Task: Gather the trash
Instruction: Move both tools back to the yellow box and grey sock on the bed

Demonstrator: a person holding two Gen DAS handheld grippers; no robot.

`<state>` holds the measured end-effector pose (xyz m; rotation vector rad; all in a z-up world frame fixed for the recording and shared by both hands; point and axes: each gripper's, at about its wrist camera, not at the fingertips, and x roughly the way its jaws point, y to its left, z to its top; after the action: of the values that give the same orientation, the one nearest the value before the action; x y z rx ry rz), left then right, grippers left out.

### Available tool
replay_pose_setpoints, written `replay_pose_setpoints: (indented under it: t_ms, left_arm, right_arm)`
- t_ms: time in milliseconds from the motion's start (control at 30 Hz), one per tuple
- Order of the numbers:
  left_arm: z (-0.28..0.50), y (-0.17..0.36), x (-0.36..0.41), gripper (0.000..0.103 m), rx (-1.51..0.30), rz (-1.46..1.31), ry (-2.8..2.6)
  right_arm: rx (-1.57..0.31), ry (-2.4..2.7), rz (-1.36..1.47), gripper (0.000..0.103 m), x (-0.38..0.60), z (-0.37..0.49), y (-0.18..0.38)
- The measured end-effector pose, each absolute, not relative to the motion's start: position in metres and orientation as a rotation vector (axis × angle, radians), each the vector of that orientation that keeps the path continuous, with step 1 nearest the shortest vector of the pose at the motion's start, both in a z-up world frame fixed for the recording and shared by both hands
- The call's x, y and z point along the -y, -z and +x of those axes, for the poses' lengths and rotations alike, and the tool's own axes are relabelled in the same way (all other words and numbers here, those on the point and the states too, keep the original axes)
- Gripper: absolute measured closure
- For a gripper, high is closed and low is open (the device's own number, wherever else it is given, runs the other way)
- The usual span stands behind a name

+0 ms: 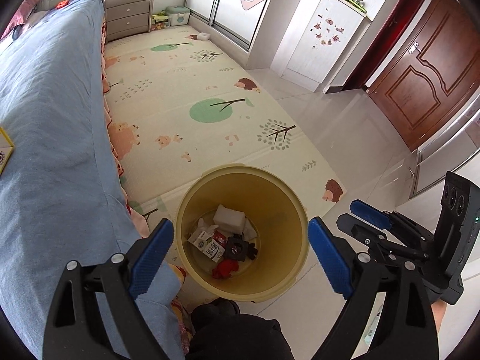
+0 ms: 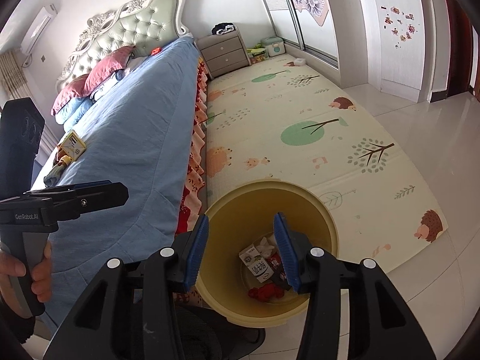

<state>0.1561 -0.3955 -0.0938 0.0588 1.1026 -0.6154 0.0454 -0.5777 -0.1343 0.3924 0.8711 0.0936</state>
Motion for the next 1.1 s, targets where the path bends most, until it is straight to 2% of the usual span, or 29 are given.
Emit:
replay_pose_setpoints:
  t_ms: [467, 567, 667, 900, 1100]
  left_arm:
    - [0.146, 0.048, 0.311, 0.012, -0.966, 0.015, 0.522]
    - [0.145, 0.038, 0.286, 0.011, -0.937, 0.002, 0.487]
    - [0.144, 0.03, 0.259, 0.009, -0.909, -0.009, 0.449]
    - [0.143, 0.013, 0.201, 0.005, -0.843, -0.017, 0.339]
    - [0.145, 0.01, 0.152, 0.005, -0.831, -0.053, 0.264]
  right_arm:
    - [-0.815, -0.208, 0.312, 0.057, 0.509, 0.064, 0.088]
    - [-0.795, -0.236, 0.285, 0.046, 0.487, 0.071, 0.076]
    - [-0.775, -0.271, 0.254, 0.042, 0.464, 0.076, 0.065]
    - [-0.726, -0.349, 0.149, 0.015, 0.409, 0.086, 0.041]
    - [-0.672, -0.413, 0.107, 0.01, 0.371, 0.094, 0.024]
